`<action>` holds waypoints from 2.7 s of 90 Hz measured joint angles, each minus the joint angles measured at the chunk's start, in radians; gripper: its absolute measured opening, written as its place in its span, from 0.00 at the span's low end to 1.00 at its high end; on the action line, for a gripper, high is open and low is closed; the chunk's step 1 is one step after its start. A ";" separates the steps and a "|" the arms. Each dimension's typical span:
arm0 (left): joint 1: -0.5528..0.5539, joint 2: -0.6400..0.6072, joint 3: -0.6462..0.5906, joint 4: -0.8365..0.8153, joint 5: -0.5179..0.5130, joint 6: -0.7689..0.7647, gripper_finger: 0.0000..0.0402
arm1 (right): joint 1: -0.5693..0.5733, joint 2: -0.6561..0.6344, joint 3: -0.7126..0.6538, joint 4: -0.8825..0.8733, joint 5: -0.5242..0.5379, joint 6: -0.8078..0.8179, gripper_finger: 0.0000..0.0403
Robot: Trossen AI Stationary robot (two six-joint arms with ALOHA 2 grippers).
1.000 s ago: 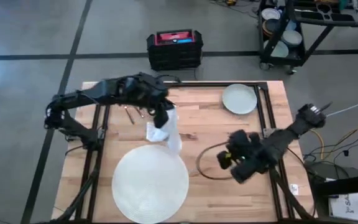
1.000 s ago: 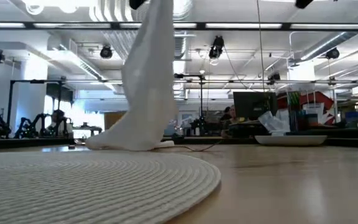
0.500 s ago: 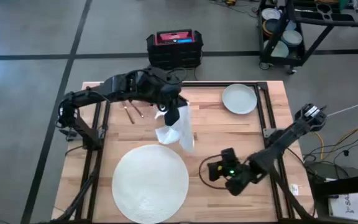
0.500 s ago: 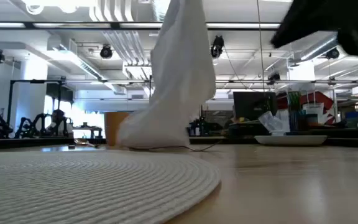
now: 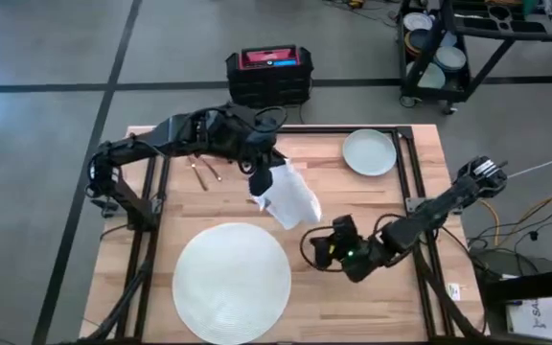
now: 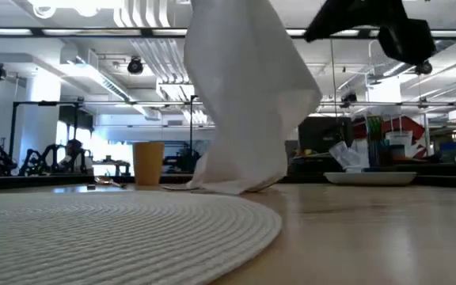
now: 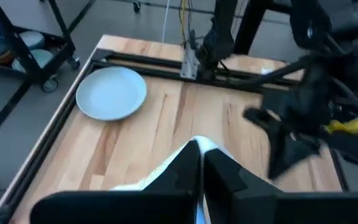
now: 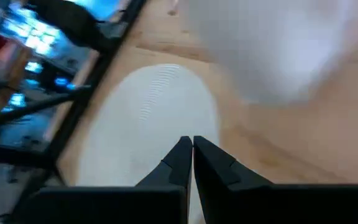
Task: Set table place
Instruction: Fold the white napkin
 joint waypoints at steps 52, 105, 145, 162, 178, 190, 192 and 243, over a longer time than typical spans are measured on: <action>-0.012 -0.009 -0.005 -0.036 0.001 0.056 0.00 | -0.003 0.016 -0.077 -0.045 0.156 0.330 0.19; -0.014 -0.014 -0.005 -0.038 -0.003 0.055 0.00 | -0.164 0.073 -0.264 0.659 0.003 0.189 0.56; -0.013 -0.014 -0.005 -0.035 -0.004 0.052 0.00 | -0.154 0.116 -0.264 0.605 -0.014 0.277 0.55; -0.013 -0.014 -0.005 -0.008 -0.004 0.037 0.00 | -0.177 0.197 -0.264 0.717 -0.010 0.310 0.55; -0.013 -0.014 -0.005 0.003 -0.004 0.036 0.00 | -0.188 0.231 -0.263 0.793 -0.002 0.315 0.50; -0.013 -0.014 -0.005 0.002 -0.004 0.036 0.00 | -0.188 0.230 -0.263 0.793 0.000 0.313 0.43; -0.013 -0.014 -0.005 0.002 -0.004 0.036 0.00 | -0.188 0.230 -0.263 0.793 0.001 0.313 0.42; -0.014 -0.016 -0.005 -0.021 -0.035 0.043 0.00 | -0.192 0.201 -0.237 0.838 0.013 0.217 0.04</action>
